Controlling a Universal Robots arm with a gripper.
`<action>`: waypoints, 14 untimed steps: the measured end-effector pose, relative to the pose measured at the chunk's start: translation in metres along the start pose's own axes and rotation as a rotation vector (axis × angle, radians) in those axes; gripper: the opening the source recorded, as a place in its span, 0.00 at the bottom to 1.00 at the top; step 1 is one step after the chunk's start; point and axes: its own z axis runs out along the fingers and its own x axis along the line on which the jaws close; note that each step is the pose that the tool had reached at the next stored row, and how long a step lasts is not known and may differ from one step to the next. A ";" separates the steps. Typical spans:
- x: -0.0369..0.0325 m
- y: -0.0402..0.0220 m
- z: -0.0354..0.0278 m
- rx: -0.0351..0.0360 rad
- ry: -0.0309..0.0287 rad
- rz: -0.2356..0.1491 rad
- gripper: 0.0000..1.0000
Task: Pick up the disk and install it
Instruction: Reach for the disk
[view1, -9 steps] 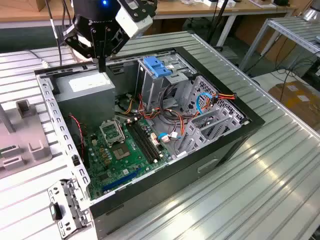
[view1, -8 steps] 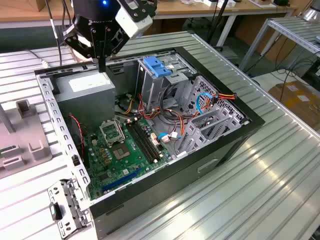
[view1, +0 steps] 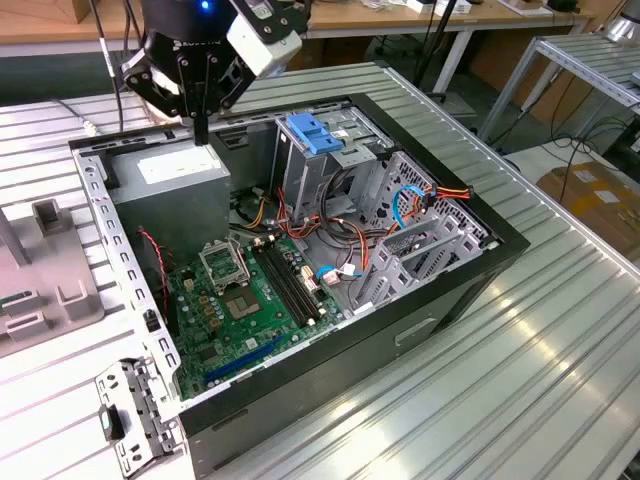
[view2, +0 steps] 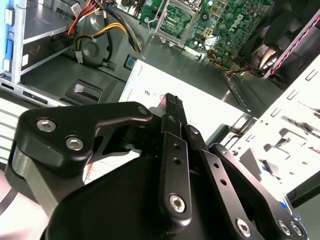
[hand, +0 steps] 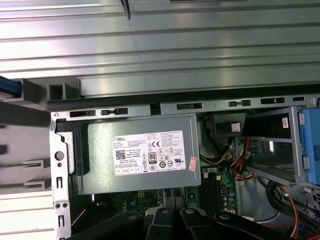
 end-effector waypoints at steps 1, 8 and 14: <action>0.0006 -0.0001 0.0000 0.0000 0.0000 0.000 0.11; 0.0041 -0.0003 -0.0001 0.0000 0.0000 0.000 0.11; 0.0072 -0.0005 -0.0002 -0.0001 0.0000 0.000 0.11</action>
